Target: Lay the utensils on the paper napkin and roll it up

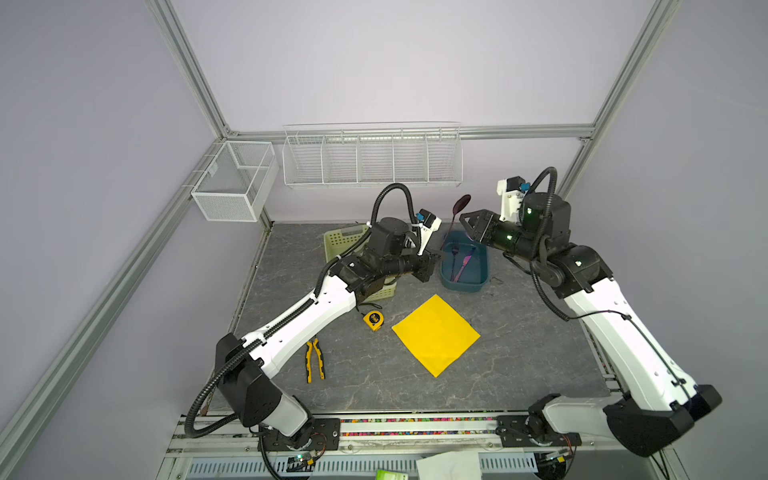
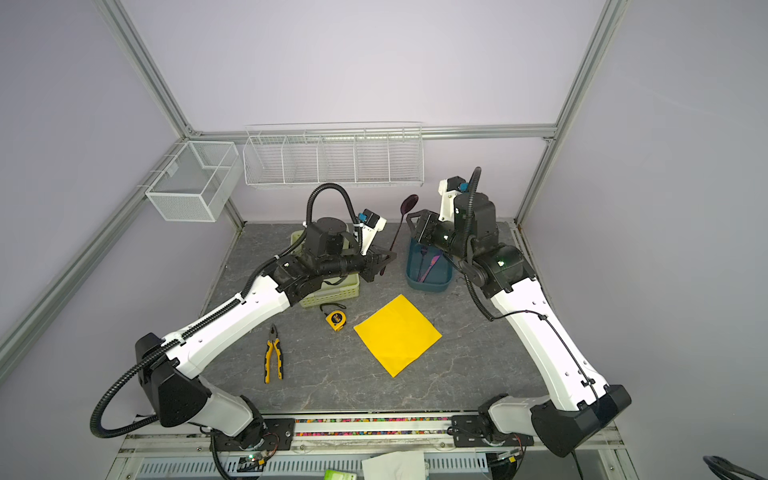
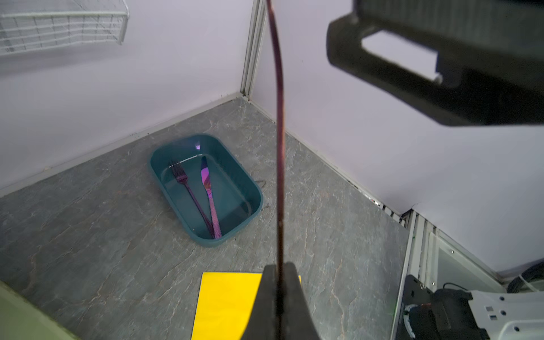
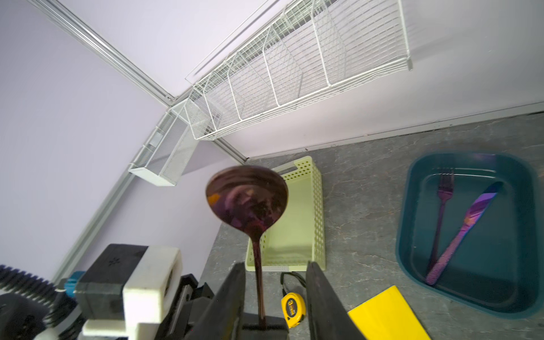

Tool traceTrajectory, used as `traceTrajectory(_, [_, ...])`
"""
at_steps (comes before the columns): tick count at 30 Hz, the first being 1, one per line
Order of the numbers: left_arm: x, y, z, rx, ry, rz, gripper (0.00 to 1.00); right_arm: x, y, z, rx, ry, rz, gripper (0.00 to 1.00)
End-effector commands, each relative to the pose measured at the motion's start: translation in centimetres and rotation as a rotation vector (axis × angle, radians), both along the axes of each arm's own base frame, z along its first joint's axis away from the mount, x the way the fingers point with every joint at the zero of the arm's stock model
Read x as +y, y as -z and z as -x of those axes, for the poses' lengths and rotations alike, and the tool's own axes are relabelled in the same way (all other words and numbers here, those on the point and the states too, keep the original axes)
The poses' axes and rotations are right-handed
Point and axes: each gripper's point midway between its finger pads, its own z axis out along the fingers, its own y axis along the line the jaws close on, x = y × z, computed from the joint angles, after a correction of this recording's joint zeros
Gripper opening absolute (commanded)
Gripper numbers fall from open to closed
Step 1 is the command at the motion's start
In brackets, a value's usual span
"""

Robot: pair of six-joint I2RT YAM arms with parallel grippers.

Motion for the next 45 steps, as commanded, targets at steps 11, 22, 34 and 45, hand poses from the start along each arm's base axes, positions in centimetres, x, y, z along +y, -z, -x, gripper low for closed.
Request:
traceTrajectory(11, [-0.9,-3.6,0.1,-0.029,0.022,0.195,0.0,2.7,-0.3,-0.1,-0.063,-0.139,-0.032,0.27])
traceTrajectory(22, [-1.1,-4.0,0.7,-0.013,0.051,0.222,0.0,3.1,0.3,-0.6,-0.065,-0.15,-0.024,0.17])
traceTrajectory(34, [-1.1,-3.8,0.6,0.001,0.041,0.232,0.0,3.1,0.7,-0.8,-0.075,-0.146,-0.023,0.07])
traceTrajectory(45, [-1.4,-3.5,0.7,0.024,0.052,0.238,0.12,2.7,0.7,-0.9,-0.077,-0.126,-0.014,0.07])
